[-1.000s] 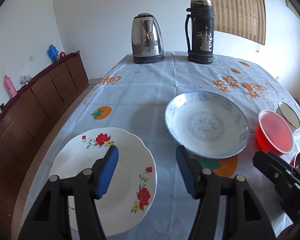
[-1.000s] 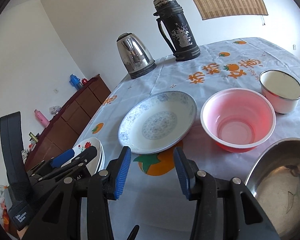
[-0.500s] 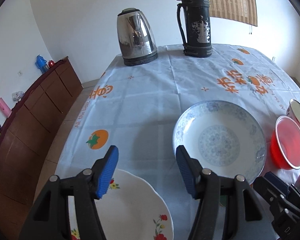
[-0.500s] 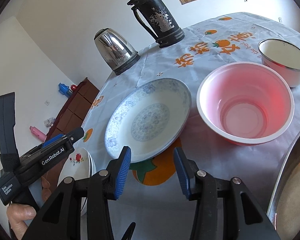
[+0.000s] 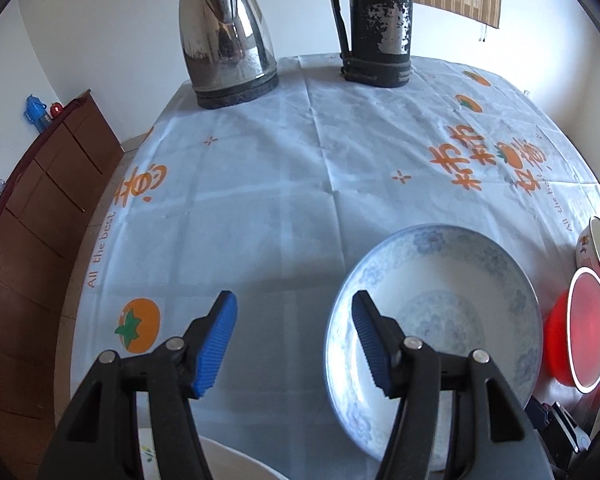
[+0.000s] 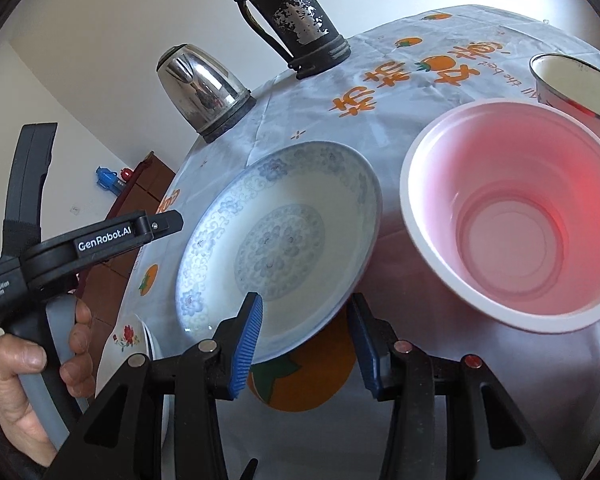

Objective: Organize plates and bowls
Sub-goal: 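Close the left gripper on the blue-patterned plate rim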

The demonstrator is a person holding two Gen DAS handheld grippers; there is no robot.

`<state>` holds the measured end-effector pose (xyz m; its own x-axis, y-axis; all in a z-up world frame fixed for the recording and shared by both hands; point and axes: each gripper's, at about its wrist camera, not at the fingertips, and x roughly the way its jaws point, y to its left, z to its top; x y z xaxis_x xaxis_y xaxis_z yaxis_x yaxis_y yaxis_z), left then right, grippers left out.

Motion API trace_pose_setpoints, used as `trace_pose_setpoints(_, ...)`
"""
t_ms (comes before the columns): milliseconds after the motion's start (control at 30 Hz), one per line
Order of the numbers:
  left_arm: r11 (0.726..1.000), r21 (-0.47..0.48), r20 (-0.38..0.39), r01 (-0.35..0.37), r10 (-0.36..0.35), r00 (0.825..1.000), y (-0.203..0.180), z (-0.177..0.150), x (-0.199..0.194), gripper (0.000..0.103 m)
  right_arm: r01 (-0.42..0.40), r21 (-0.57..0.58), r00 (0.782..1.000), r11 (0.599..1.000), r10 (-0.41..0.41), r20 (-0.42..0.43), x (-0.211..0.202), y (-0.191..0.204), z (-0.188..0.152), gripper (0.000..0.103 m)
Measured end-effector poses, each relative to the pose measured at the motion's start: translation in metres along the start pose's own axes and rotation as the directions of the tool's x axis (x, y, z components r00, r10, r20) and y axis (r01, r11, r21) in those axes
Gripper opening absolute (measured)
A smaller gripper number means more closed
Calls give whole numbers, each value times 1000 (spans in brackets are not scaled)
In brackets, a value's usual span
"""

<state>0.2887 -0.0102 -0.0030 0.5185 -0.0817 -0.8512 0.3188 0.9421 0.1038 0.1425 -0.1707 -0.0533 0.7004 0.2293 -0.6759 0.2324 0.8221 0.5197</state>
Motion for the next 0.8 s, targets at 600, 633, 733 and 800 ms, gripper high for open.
trace_pose_setpoints(600,998,32,-102,55,-52,993,-25,17,48,48,58,-49,998,997,-58,16,17,0,14,33)
trace_pose_setpoints(633,998,36,-101,58,-54,993,-26,17,48,47,60,-50,998,997,-60,20,17,0,15,33)
trace_pose_setpoints(733,997,31,-94,65,-62,994,-30,15,48,41,64,-54,998,996,-63,25,19,0,16,33)
trace_pose_setpoints(800,998,9,-84,60,-59,995,-29,15,49,41,67,-52,997,996,-65,29,19,0,17,33)
